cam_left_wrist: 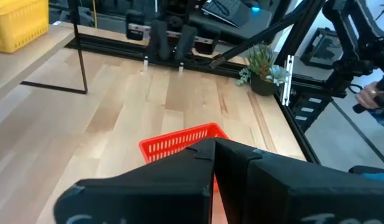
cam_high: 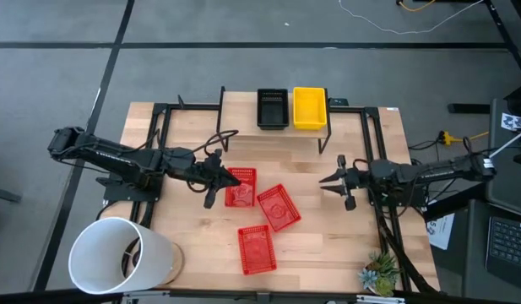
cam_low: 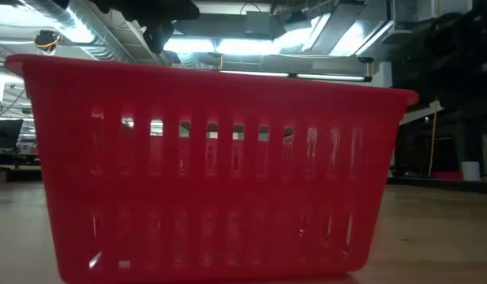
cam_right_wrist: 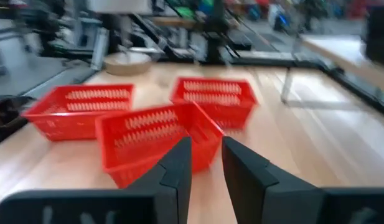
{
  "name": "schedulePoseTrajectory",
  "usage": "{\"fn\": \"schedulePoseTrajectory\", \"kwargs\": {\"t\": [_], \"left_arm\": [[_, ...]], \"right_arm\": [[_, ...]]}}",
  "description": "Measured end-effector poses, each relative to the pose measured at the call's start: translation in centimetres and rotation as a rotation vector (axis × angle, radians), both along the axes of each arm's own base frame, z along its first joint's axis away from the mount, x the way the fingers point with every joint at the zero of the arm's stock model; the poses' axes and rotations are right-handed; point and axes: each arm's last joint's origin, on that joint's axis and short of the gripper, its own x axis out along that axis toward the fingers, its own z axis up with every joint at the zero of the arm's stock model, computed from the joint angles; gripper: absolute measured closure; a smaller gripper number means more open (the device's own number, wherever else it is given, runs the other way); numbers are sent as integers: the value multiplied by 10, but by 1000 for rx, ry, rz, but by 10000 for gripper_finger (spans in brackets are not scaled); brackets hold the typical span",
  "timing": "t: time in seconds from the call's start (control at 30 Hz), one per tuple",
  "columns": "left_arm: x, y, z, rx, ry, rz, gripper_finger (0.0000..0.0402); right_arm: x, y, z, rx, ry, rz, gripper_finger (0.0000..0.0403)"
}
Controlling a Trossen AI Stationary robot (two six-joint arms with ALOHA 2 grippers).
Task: Stack baskets on shelf by color
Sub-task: Put the top red basket on the shelf
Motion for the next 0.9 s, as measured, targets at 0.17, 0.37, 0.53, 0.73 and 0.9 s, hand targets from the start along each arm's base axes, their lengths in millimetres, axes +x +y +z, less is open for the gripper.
{"fn": "schedulePoseTrajectory", "kwargs": {"t": [0.17, 0.37, 0.53, 0.73, 0.9], "left_arm": [[0, 0, 0, 2, 4, 0, 401], [-2, 0, -6, 10, 64, 0, 401], [-2, 1, -9, 16, 100, 1, 401], [-2, 1, -9, 16, 100, 1, 401], [-2, 1, -9, 16, 100, 1, 401]], "right_arm": [[-5, -2, -5, 21, 52, -53, 315], [-12, -3, 3, 19, 59, -82, 315], [-18, -5, 6, 31, 20, -146, 315], [-19, -5, 8, 16, -7, -135, 315], [-17, -5, 6, -24, -66, -116, 315]]}}
